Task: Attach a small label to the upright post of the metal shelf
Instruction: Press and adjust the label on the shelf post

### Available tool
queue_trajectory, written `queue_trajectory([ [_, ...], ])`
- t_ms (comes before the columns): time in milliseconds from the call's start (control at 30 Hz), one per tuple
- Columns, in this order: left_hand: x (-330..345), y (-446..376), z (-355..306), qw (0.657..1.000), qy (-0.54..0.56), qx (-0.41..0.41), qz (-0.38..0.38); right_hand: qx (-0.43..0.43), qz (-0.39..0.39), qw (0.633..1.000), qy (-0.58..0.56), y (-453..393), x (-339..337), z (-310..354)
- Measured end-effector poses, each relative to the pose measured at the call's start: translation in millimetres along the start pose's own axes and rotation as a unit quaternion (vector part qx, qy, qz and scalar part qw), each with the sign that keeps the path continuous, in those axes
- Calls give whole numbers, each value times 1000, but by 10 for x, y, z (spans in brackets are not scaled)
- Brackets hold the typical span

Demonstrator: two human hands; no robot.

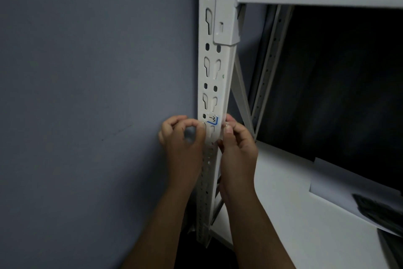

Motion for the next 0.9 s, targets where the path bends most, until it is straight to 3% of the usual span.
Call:
queue_trajectory([
  [233,-95,-10,-116,995,83,14,50,-3,4,1000,1,12,-4,38],
  [367,-164,6,-208,989,105,8,106,-114,-14,989,88,42,6,167],
  [467,-210,15,-213,979,132,0,157,-148,23,983,106,80,33,248],
  [667,-326,57,-250,965,138,-1,221,-69,78,994,39,142,56,318],
  [900,-377,49,-243,964,170,-24,204,-32,121,992,24,196,68,329],
])
Point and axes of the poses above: each hand's wrist, its own y-axis away from the middle knuckle, its own x-axis out of the palm, z = x × y, the point moved 2 cm from there along -y, towards the middle knuckle, and after that the axes turned 6 degrees about -x, right-handed, at the moved point
